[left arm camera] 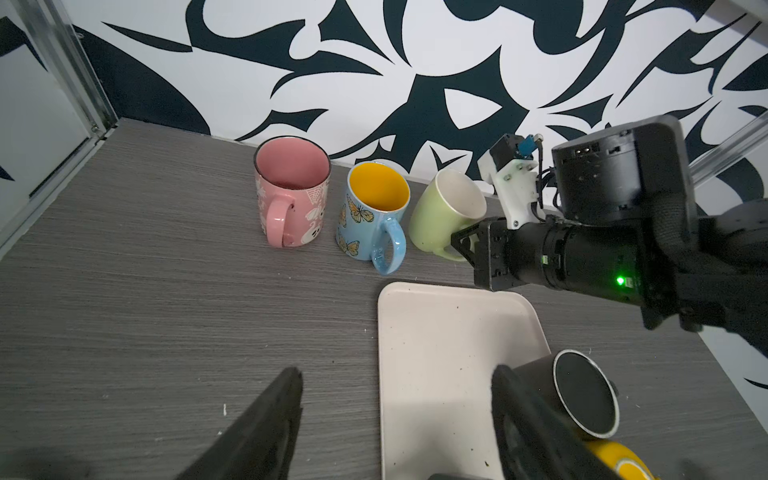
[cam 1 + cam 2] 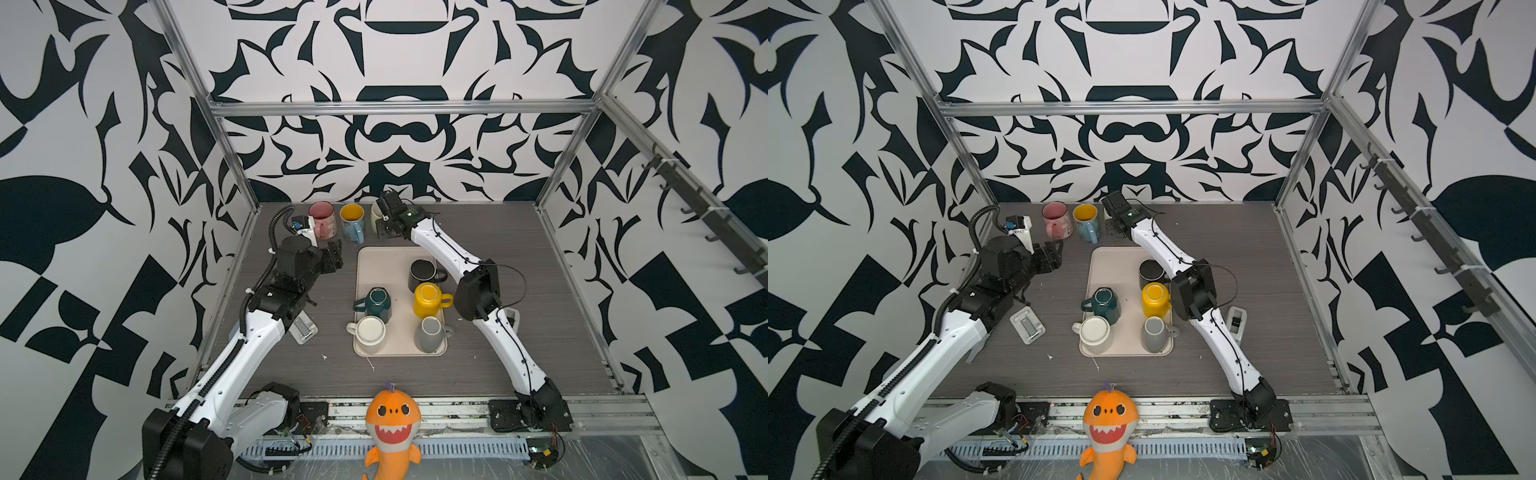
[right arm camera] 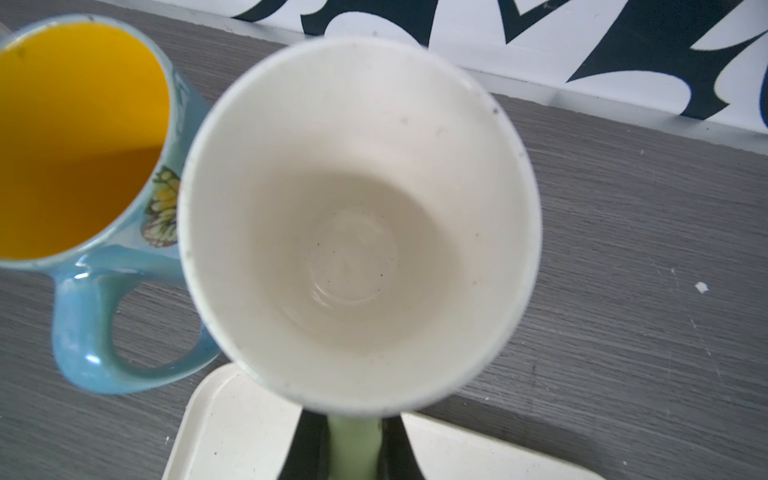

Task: Turn the mug right side up
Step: 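Lower the light green mug upright beside the blue mug, open the right gripper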

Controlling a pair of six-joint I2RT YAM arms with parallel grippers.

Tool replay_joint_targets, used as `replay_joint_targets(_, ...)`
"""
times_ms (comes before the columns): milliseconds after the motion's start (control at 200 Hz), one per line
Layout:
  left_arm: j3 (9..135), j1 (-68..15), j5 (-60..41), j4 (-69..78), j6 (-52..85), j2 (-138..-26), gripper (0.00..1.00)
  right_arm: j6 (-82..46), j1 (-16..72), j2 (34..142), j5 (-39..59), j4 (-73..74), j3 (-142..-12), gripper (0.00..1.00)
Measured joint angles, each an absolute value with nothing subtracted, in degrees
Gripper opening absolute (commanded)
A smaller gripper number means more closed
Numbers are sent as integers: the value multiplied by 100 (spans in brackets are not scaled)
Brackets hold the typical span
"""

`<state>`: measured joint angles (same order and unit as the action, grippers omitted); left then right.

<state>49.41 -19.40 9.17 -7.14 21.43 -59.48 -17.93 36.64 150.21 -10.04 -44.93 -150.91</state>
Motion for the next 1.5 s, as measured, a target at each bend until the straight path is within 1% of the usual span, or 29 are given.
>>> replay_joint_targets(475, 4908, -1925, 917, -727, 2145, -5942, 75, -1791, 3664, 15277, -864, -4453, -15117, 4)
replay_joint_targets(775, 4908, -1911, 917, -725, 2145, -5953, 75, -1791, 3664, 15286, -856, -4458, -15135, 12)
replay_joint_targets(1265, 4818, -1911, 917, -716, 2145, -5953, 75, -1839, 3664, 15286, -827, -4278, -15198, 35)
replay_joint_targets(1370, 4818, -1911, 917, -718, 2145, -5944, 75, -1881, 3664, 15286, -784, -4278, -15198, 37)
replay_joint_targets(1500, 4818, -1911, 917, -718, 2147, -5920, 75, -1949, 3664, 15253, -692, -4252, -15122, 38)
